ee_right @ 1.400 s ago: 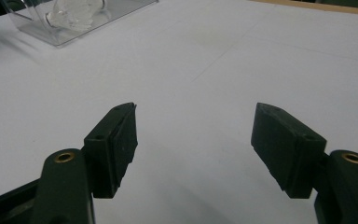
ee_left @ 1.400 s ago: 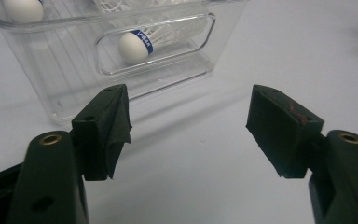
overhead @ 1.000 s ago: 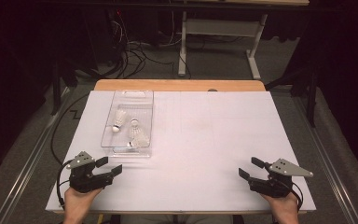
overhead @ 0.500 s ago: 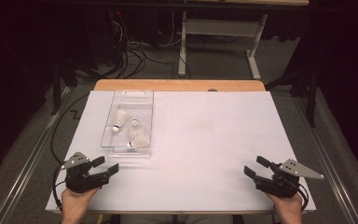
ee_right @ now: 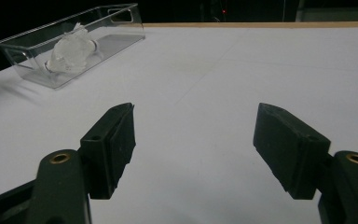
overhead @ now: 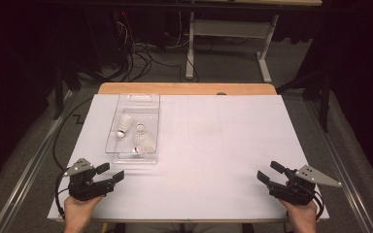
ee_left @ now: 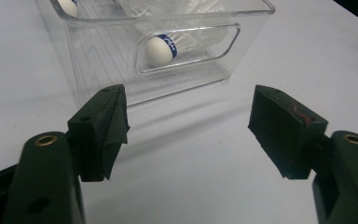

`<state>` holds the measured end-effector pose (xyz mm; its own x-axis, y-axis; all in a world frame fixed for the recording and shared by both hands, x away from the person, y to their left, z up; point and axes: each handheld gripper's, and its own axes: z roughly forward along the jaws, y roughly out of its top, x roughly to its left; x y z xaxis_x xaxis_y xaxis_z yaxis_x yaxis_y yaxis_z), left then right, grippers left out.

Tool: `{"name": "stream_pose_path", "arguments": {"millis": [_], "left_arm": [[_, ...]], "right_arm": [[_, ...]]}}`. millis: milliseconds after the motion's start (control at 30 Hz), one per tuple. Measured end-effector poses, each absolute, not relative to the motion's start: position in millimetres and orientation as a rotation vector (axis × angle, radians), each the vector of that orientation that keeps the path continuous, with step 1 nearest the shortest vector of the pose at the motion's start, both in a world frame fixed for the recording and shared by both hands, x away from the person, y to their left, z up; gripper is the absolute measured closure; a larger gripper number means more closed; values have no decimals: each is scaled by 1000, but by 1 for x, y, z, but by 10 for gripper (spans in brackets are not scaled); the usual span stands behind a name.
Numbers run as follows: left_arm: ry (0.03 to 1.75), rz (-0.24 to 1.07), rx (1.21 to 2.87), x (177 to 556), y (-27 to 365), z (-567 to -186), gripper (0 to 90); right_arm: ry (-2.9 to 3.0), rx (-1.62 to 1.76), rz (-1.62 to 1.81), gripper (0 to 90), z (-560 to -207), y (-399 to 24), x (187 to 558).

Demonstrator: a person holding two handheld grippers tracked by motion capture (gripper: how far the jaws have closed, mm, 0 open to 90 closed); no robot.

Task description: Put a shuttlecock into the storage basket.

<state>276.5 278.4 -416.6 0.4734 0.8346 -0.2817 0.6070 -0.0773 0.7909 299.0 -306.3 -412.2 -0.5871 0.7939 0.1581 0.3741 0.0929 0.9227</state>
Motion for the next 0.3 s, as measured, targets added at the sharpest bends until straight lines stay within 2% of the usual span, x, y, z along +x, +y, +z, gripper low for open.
{"name": "stream_pose_path", "arguments": {"millis": [300], "left_arm": [[1225,307,1780,277,278,-416,284]], "right_arm": [[1997,1144,1501,300,-412,-306,300]]}}
